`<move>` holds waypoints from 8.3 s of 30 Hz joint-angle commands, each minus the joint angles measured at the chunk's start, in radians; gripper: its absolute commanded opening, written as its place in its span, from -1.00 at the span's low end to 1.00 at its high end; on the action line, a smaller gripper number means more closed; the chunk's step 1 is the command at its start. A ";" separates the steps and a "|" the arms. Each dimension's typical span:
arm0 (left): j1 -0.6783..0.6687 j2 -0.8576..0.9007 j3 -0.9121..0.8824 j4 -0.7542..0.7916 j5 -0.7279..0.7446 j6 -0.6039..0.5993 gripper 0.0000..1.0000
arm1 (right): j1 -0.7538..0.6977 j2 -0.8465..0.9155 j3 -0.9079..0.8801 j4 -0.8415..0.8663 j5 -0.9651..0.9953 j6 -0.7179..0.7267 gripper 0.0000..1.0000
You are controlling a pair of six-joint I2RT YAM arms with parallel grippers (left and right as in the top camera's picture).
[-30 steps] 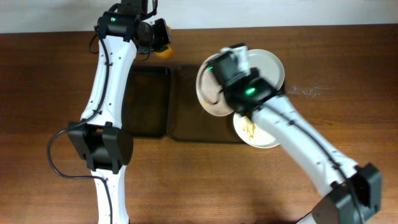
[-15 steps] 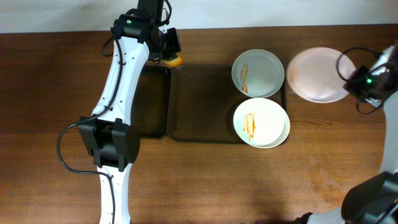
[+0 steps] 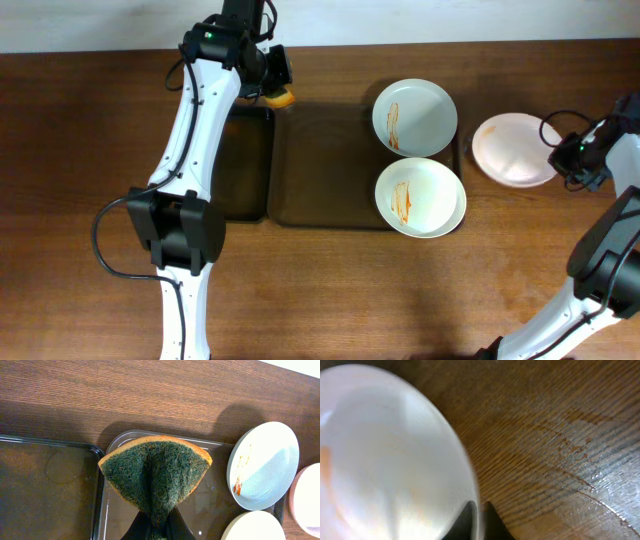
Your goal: Clean dirty plates on tray and stack at the side
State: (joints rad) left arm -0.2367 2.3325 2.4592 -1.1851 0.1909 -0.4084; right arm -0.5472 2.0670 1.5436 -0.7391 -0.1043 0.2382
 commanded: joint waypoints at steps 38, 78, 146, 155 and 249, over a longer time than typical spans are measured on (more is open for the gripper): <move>-0.006 0.005 0.009 -0.020 -0.004 0.018 -1.00 | 0.555 -0.135 -0.220 -0.317 -0.084 -0.129 -0.91; -0.185 0.011 -0.552 0.058 0.031 0.132 -1.00 | 0.826 0.002 -0.203 0.202 -0.181 0.143 -0.92; -0.179 -0.057 -0.691 0.253 -0.169 -0.177 -1.00 | 0.801 0.049 -0.203 0.315 -0.271 0.188 -0.92; -0.219 -0.057 -0.780 0.247 0.268 -0.247 -1.00 | 0.788 0.049 -0.203 0.309 -0.270 0.188 -0.92; -0.182 -0.164 -0.780 0.524 -0.232 0.000 -1.00 | 0.788 0.049 -0.204 0.298 -0.266 0.188 0.97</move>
State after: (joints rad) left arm -0.4149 2.2456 1.6894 -0.6315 -0.0971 -0.5243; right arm 0.2466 2.0727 1.3727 -0.4183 -0.4286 0.4259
